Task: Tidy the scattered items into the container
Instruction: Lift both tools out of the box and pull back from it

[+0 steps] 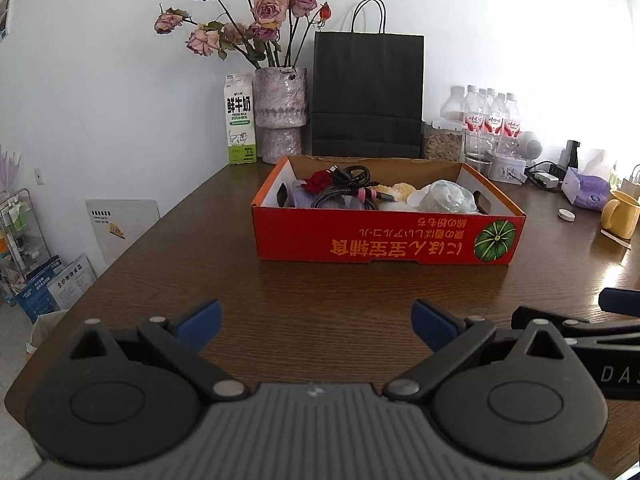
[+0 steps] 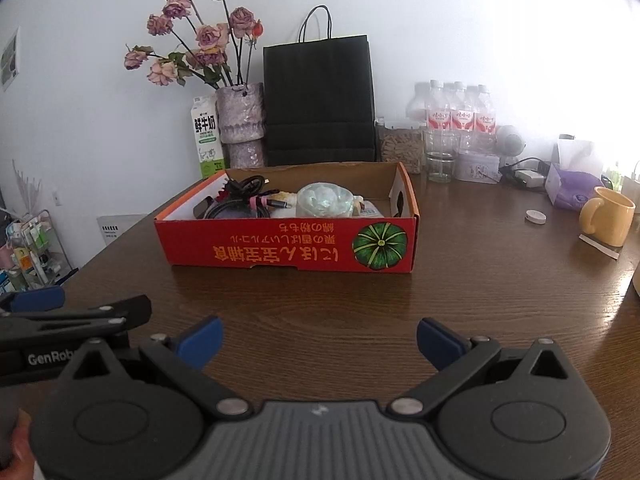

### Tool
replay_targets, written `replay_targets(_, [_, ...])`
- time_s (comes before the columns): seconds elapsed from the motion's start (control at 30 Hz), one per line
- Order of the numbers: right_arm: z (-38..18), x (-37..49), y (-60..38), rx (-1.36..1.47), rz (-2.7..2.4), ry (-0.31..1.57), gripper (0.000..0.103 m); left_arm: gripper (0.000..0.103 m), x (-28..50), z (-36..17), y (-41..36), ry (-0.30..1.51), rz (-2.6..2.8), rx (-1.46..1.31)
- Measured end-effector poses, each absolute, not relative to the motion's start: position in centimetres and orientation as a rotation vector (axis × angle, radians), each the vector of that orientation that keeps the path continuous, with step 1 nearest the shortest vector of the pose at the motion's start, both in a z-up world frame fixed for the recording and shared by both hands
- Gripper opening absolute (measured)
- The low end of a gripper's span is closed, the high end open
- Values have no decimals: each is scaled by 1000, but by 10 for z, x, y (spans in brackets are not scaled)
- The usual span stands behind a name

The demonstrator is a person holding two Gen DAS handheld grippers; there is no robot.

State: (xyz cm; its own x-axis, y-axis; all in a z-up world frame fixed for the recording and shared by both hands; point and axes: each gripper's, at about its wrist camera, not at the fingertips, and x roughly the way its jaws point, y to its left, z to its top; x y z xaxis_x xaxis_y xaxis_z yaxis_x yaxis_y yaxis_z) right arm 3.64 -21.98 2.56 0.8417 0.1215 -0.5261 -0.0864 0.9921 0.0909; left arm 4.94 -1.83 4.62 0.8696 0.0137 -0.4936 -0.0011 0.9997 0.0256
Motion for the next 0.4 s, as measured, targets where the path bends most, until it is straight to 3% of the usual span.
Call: replay_targets(0.4, [24,37,-218,52,115,570,103,103,50,44,-18,529,26,25])
